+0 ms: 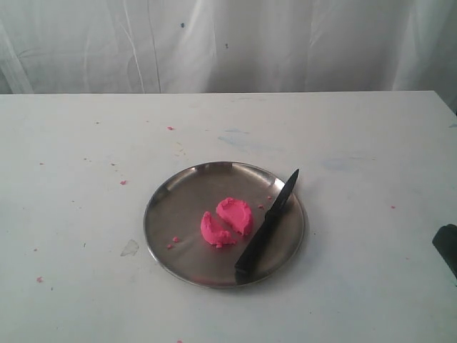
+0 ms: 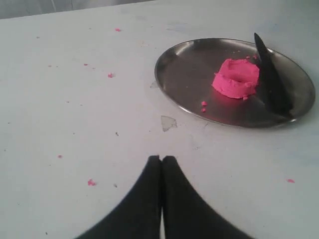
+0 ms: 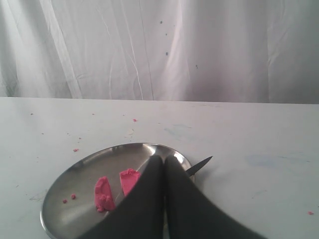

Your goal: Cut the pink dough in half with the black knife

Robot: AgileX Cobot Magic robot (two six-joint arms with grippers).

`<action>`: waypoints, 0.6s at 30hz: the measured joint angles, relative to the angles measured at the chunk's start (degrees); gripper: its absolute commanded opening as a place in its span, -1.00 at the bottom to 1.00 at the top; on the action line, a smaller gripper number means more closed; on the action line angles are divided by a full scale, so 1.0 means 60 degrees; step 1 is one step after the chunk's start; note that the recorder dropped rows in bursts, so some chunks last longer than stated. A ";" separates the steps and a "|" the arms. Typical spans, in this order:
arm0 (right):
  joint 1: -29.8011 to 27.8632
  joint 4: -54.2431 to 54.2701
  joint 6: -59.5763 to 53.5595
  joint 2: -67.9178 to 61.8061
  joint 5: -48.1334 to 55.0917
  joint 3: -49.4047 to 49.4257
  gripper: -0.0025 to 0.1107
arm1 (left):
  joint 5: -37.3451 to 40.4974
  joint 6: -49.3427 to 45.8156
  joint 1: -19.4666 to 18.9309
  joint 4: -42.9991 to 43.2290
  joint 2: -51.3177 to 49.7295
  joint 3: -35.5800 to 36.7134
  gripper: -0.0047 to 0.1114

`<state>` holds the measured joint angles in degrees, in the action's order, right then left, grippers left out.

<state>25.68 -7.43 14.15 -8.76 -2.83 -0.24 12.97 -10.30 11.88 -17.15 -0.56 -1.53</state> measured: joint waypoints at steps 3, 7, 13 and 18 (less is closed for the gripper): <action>0.0000 0.0000 0.0000 0.0000 0.0000 0.0000 -0.96 | 0.0067 0.0522 -0.0014 0.0346 0.0040 0.0022 -0.92; 0.0000 0.0000 0.0000 0.0000 0.0017 0.0000 -0.96 | -0.0035 0.1716 -0.0014 0.1390 0.0054 0.0022 -0.92; 0.0000 0.0000 0.0000 0.0000 0.0017 0.0000 -0.96 | -0.0254 0.2088 -0.0014 0.2334 0.0054 0.0049 -0.92; 0.0000 0.0000 0.0000 0.0000 0.0017 0.0000 -0.96 | -0.0314 0.2127 -0.0014 0.2343 0.0054 0.0210 -0.92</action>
<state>25.68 -7.43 14.15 -8.76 -2.72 -0.24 11.08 2.47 11.80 -3.09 -0.24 -0.27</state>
